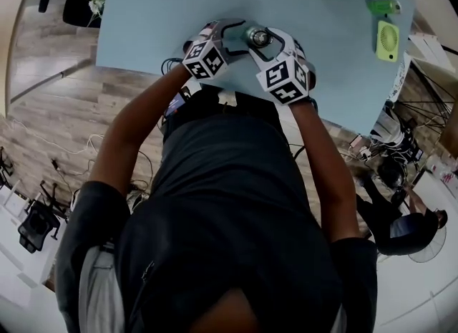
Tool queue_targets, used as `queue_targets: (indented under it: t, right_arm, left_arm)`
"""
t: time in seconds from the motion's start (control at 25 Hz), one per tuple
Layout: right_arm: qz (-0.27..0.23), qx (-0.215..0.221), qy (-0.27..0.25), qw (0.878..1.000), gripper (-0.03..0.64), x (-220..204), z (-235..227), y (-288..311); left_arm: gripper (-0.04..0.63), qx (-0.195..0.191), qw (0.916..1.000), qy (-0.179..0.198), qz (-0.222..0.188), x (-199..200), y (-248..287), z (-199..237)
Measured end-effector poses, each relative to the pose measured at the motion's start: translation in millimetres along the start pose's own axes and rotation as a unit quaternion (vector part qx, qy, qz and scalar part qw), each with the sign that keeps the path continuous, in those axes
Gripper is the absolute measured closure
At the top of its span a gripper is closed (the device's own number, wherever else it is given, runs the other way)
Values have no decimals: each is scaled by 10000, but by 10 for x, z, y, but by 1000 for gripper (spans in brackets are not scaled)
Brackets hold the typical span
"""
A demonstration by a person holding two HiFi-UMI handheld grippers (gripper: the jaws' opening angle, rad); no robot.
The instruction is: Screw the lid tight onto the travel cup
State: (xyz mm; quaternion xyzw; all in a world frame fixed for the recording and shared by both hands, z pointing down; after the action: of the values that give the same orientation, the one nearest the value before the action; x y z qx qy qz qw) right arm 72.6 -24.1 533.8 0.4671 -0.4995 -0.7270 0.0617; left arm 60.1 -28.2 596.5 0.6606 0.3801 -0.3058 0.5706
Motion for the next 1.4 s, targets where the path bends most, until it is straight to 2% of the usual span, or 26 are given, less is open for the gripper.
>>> queue_targets:
  t: [0.12,0.28,0.56,0.68,0.84,0.92,1.12,1.2,1.4]
  right_arm:
    - [-74,-19,168,9998,370,14,-53,-53]
    - [-299,-23,349,9989,370,131,-65,-225]
    - [-947,-469,917,9902,370,362,-155,-813]
    - [-1602,-631,1524,9732,371,516,-254,-1185]
    - [-2708,-720,2367,9303,371,764,-365,-1795]
    - [-3149,-722,2510,9125,371,893,-372,-2100]
    - [-3796,-883,2389,8894,375,1233,-277,-2822]
    - [-3964,-932,2467,8794,416,1298,-245,-3017]
    - [-4165,-1036,2426,8700,427,1414,-139,-3263]
  left_arm:
    - [166,242,9997,-22,-41,39,-230,128]
    - [166,591,9978,-40,-288,209,-613,321]
    - [167,1121,9882,177,-1031,785,-1392,553]
    - [171,1344,9830,185,-1241,993,-1721,635]
    - [195,1623,9756,21,-1475,1201,-2183,739]
    - [203,1783,9711,-145,-1581,1304,-2428,782]
    - [215,2329,9516,-394,-1969,1527,-3092,880]
    - [218,2525,9433,-428,-2110,1612,-3346,887]
    - [224,2959,9257,-129,-2351,1617,-3832,912]
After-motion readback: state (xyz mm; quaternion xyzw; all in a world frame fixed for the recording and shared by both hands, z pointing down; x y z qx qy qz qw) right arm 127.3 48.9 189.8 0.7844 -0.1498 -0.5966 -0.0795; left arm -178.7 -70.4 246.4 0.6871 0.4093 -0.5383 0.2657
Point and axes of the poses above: the fingertips, and each gripper's own axes: y forward along the fingers, z to its left, x out of its top, the point moved 1 cm from there along -y, backward along the fingers, and after that the axes turned 5 degrees about y, right-handed, at the moved point
